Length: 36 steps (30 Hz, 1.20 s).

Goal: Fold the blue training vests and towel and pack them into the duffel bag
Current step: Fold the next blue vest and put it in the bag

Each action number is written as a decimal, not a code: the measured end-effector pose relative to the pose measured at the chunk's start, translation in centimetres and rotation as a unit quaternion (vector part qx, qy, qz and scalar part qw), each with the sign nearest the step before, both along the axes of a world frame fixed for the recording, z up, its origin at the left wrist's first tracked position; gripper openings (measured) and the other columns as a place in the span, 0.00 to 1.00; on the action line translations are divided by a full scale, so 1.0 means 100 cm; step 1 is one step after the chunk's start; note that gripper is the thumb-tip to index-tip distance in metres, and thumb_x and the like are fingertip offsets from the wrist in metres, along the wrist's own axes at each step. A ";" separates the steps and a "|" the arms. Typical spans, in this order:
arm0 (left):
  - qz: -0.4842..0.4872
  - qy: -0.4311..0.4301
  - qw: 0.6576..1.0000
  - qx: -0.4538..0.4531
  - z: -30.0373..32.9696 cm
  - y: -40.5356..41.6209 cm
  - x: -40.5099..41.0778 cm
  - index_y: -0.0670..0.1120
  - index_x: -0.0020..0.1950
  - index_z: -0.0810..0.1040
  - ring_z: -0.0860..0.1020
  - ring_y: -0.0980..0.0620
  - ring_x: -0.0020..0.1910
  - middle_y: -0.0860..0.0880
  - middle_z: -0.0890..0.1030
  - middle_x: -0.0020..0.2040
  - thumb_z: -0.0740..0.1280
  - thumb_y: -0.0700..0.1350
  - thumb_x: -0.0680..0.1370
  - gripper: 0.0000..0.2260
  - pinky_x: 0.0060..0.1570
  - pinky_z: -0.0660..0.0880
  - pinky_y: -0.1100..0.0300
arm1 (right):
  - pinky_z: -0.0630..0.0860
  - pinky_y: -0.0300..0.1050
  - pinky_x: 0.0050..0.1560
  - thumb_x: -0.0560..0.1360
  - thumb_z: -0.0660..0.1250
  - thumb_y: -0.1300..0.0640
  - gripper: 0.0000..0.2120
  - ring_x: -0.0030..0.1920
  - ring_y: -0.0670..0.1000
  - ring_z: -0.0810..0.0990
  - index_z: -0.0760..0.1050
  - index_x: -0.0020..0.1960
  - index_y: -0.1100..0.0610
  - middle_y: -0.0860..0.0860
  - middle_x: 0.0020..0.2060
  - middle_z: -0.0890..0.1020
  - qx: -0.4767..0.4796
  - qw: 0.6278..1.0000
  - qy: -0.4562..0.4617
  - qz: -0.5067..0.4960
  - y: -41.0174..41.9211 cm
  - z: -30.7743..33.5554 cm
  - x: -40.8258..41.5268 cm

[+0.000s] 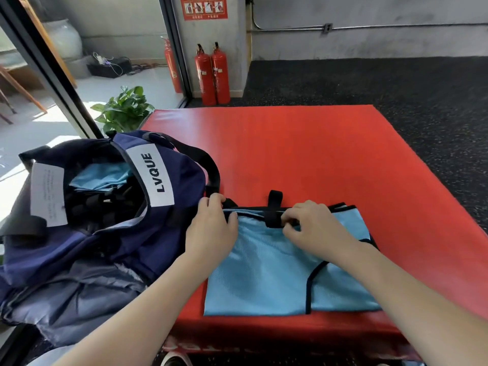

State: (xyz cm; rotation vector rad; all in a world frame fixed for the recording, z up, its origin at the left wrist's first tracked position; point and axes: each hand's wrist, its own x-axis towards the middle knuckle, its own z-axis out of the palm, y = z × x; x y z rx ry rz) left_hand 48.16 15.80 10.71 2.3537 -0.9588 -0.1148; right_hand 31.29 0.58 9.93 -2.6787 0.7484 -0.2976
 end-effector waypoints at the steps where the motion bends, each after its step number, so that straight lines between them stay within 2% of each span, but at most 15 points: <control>1: -0.003 0.007 1.000 -0.016 0.001 -0.001 0.000 0.50 0.65 0.70 0.76 0.46 0.53 0.51 0.72 0.60 0.65 0.51 0.80 0.14 0.49 0.72 0.52 | 0.71 0.51 0.57 0.77 0.65 0.55 0.10 0.48 0.50 0.74 0.82 0.53 0.50 0.45 0.45 0.82 0.024 1.000 -0.014 -0.007 0.001 0.001 0.003; 4: -0.009 0.063 0.992 -0.106 0.005 -0.005 0.002 0.49 0.67 0.72 0.77 0.50 0.53 0.51 0.74 0.60 0.65 0.49 0.81 0.15 0.54 0.72 0.56 | 0.72 0.42 0.53 0.75 0.66 0.61 0.15 0.47 0.46 0.76 0.82 0.59 0.51 0.44 0.46 0.82 0.117 0.988 -0.097 -0.026 0.001 0.006 0.010; 7: -0.007 0.114 0.976 -0.187 0.008 -0.008 0.003 0.51 0.67 0.71 0.80 0.53 0.54 0.54 0.76 0.61 0.63 0.50 0.81 0.15 0.59 0.76 0.50 | 0.68 0.30 0.51 0.75 0.67 0.62 0.19 0.49 0.41 0.76 0.80 0.63 0.48 0.41 0.50 0.82 0.140 0.982 -0.124 -0.014 0.000 0.008 0.014; 8: -0.007 0.123 0.972 -0.200 0.008 -0.009 0.001 0.51 0.68 0.71 0.80 0.55 0.54 0.54 0.76 0.62 0.62 0.51 0.82 0.15 0.59 0.76 0.49 | 0.67 0.29 0.54 0.76 0.67 0.60 0.19 0.53 0.42 0.75 0.79 0.65 0.47 0.40 0.53 0.82 0.132 0.984 -0.115 -0.005 -0.001 0.008 0.014; 10: -0.012 0.135 0.969 -0.205 0.010 -0.010 -0.003 0.50 0.69 0.71 0.78 0.60 0.54 0.54 0.75 0.63 0.62 0.50 0.82 0.15 0.59 0.76 0.53 | 0.68 0.37 0.61 0.77 0.69 0.56 0.21 0.61 0.43 0.73 0.76 0.68 0.45 0.39 0.60 0.80 0.106 0.991 -0.087 0.014 -0.003 0.004 0.014; 12: -0.034 0.121 0.974 -0.188 0.009 -0.011 -0.005 0.49 0.68 0.71 0.76 0.61 0.55 0.53 0.74 0.63 0.63 0.48 0.82 0.14 0.58 0.76 0.55 | 0.68 0.50 0.66 0.76 0.70 0.52 0.22 0.64 0.46 0.73 0.74 0.70 0.45 0.41 0.64 0.79 0.073 0.996 -0.050 0.027 -0.006 -0.001 0.012; 14: -0.073 0.060 0.986 -0.140 0.003 -0.012 -0.003 0.49 0.63 0.74 0.76 0.57 0.55 0.53 0.75 0.60 0.64 0.46 0.81 0.11 0.58 0.76 0.52 | 0.68 0.54 0.67 0.75 0.71 0.51 0.24 0.64 0.48 0.73 0.73 0.70 0.45 0.42 0.65 0.78 0.044 0.998 -0.019 0.037 -0.011 -0.005 0.010; 17: -0.120 -0.071 0.990 -0.036 -0.007 -0.011 0.001 0.50 0.57 0.79 0.75 0.51 0.56 0.54 0.77 0.57 0.66 0.44 0.80 0.07 0.59 0.70 0.52 | 0.68 0.55 0.67 0.76 0.70 0.53 0.23 0.65 0.50 0.74 0.74 0.70 0.46 0.43 0.65 0.78 0.004 0.999 -0.003 0.035 -0.021 -0.005 0.007; 20: -0.118 -0.131 0.984 -0.001 -0.008 -0.013 0.002 0.52 0.54 0.81 0.72 0.50 0.58 0.56 0.78 0.56 0.65 0.45 0.80 0.06 0.54 0.63 0.55 | 0.70 0.54 0.66 0.76 0.69 0.54 0.21 0.64 0.49 0.76 0.75 0.68 0.46 0.43 0.64 0.79 0.004 1.000 0.014 0.011 -0.031 0.001 0.002; 22: -0.103 -0.154 0.983 0.008 -0.008 -0.015 0.004 0.52 0.52 0.82 0.72 0.48 0.55 0.55 0.79 0.53 0.66 0.46 0.79 0.05 0.51 0.63 0.54 | 0.73 0.52 0.63 0.78 0.68 0.51 0.14 0.59 0.48 0.79 0.79 0.63 0.44 0.42 0.58 0.83 0.011 1.000 0.014 -0.011 -0.039 0.004 -0.002; 26: -0.067 -0.180 0.981 0.002 -0.006 -0.020 0.007 0.48 0.45 0.83 0.68 0.48 0.45 0.51 0.74 0.44 0.70 0.45 0.77 0.03 0.43 0.65 0.54 | 0.76 0.50 0.57 0.78 0.68 0.44 0.06 0.53 0.46 0.80 0.83 0.51 0.41 0.39 0.49 0.84 0.044 0.998 0.005 -0.054 -0.053 0.006 -0.013; 29: -0.056 -0.156 0.986 0.026 -0.001 -0.023 0.002 0.47 0.45 0.80 0.73 0.46 0.41 0.50 0.74 0.43 0.67 0.45 0.78 0.04 0.39 0.71 0.52 | 0.77 0.50 0.55 0.77 0.70 0.43 0.04 0.51 0.46 0.80 0.83 0.47 0.40 0.39 0.47 0.84 0.070 0.995 0.013 -0.072 -0.060 0.009 -0.020; 32: -0.044 -0.113 0.990 0.065 0.002 -0.027 -0.004 0.48 0.47 0.76 0.76 0.45 0.41 0.50 0.77 0.44 0.63 0.47 0.79 0.04 0.39 0.74 0.51 | 0.78 0.50 0.54 0.77 0.71 0.46 0.03 0.50 0.45 0.80 0.84 0.48 0.41 0.41 0.46 0.84 0.083 0.993 0.017 -0.078 -0.063 0.012 -0.025; 36: -0.052 -0.083 0.994 0.053 0.002 -0.038 -0.011 0.47 0.47 0.76 0.75 0.45 0.45 0.50 0.77 0.46 0.63 0.48 0.80 0.06 0.40 0.74 0.52 | 0.79 0.49 0.51 0.76 0.72 0.46 0.02 0.46 0.43 0.80 0.84 0.45 0.40 0.40 0.42 0.84 0.092 0.991 0.027 -0.095 -0.065 0.016 -0.035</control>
